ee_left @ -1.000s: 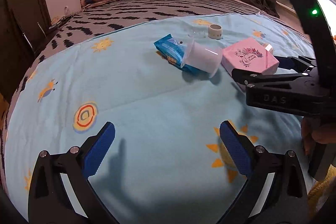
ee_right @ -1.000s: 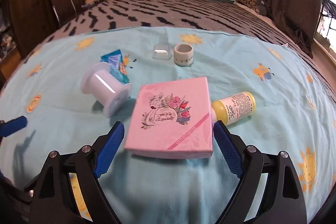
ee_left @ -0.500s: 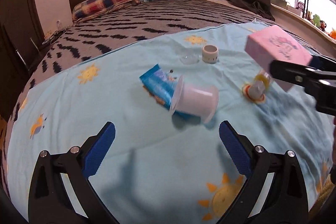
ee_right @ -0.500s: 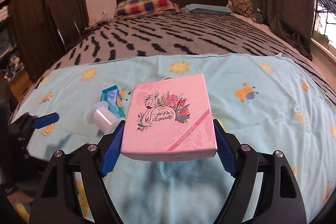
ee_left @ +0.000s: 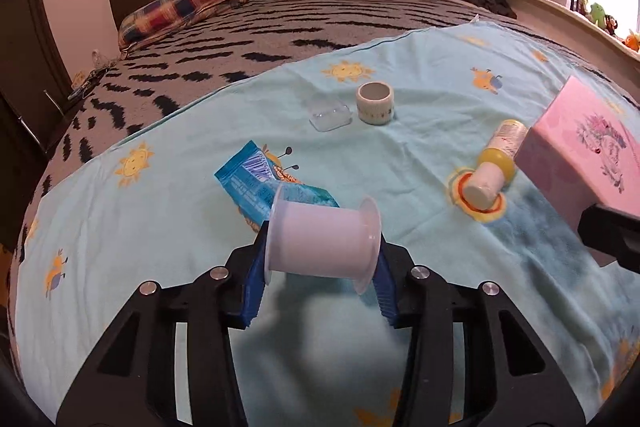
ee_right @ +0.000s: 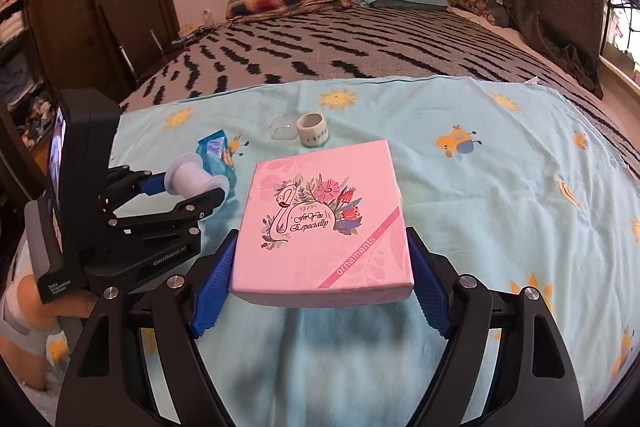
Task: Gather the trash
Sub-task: 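Grasp the pink box with the right tool while the left tool grasps the white spool, then lower the spool with the left tool while the right tool drops the pink box into the bin, then raise both open tools back above the bed, then grasp the yellow-capped bottle with the right tool while the left tool grasps the blue wrapper, then lower the blue wrapper with the left tool while the right tool lowers the bottle into the bin, then raise both open tools back above the bed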
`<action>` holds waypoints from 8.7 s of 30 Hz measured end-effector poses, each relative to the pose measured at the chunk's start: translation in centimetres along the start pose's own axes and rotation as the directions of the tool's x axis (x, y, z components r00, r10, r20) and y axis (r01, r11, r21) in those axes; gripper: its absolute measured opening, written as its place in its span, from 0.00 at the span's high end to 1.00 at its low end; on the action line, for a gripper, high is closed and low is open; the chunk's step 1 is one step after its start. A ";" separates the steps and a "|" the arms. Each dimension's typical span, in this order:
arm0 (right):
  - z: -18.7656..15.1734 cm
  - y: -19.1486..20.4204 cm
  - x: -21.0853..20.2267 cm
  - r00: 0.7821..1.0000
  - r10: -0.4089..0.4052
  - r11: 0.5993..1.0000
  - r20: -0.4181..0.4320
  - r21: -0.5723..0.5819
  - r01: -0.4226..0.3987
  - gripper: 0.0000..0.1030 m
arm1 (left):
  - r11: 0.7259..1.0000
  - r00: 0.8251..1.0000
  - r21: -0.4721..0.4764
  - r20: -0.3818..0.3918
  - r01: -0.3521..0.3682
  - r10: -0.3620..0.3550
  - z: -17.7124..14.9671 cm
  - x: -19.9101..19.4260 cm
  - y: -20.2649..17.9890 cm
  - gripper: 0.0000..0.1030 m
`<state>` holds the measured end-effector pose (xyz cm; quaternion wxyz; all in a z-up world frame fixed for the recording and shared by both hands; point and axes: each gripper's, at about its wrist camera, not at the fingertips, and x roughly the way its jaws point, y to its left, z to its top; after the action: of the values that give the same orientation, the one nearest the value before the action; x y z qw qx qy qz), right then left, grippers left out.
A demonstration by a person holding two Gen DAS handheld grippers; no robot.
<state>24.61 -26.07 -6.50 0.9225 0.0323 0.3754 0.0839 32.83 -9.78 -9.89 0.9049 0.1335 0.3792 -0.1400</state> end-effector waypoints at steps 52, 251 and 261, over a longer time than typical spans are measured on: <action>-30.6 1.7 -5.5 0.927 0.107 0.983 -0.358 0.180 -0.044 0.23 | 0.964 0.929 -0.185 -0.281 0.194 -0.240 -32.9 -10.4 -10.4 0.58; -22.4 0.5 -9.5 0.997 0.039 0.987 -0.062 0.157 -0.029 0.08 | 0.981 0.992 -0.154 -0.023 0.119 -0.124 -25.7 -18.3 -5.5 0.11; -13.2 0.1 -7.9 1.000 -0.009 0.996 0.000 0.091 0.009 0.08 | 0.986 0.997 -0.149 0.039 0.075 -0.070 -18.2 -16.9 -2.5 0.09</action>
<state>9.81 -27.41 -10.50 0.9206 0.0725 0.3787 0.0625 8.78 -3.20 -10.27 0.9128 0.0489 0.3782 -0.1462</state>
